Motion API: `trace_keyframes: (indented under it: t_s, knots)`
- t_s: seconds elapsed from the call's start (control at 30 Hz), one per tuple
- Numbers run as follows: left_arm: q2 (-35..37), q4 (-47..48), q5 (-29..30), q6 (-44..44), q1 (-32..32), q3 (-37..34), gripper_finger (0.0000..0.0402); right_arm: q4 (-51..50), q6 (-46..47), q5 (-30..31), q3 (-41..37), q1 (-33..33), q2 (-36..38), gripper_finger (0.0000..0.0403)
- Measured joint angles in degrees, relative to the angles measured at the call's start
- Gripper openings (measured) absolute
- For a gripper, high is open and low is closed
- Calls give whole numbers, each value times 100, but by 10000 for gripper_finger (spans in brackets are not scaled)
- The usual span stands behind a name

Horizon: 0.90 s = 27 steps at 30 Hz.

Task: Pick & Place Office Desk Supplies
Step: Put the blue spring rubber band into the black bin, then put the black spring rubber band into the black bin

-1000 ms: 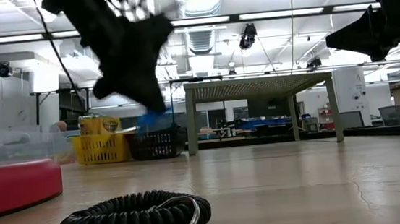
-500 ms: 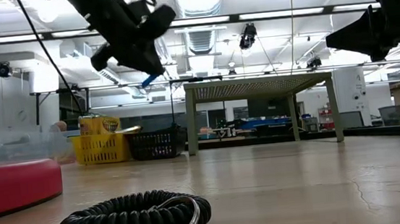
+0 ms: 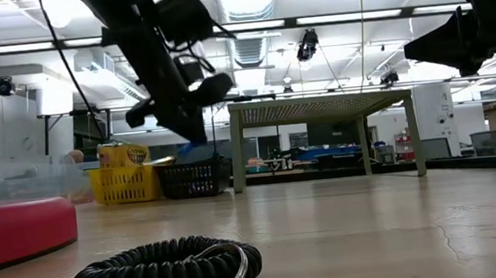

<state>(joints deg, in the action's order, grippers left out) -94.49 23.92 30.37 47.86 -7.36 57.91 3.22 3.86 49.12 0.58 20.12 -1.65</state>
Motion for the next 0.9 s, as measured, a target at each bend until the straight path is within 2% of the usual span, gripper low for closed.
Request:
trace_keyframes:
  t_s: [0.2,0.43,0.9]
  knots:
    - [-318,-29,-158,0,-30,-9,47,0,0,0,0,2,0,114]
    - [-321,-6,-164,0,-30,-9,50,0,0,0,0,2,0,114]
    - [-315,-8,-192,24,-35,-9,114,0,0,0,0,2,0,114]
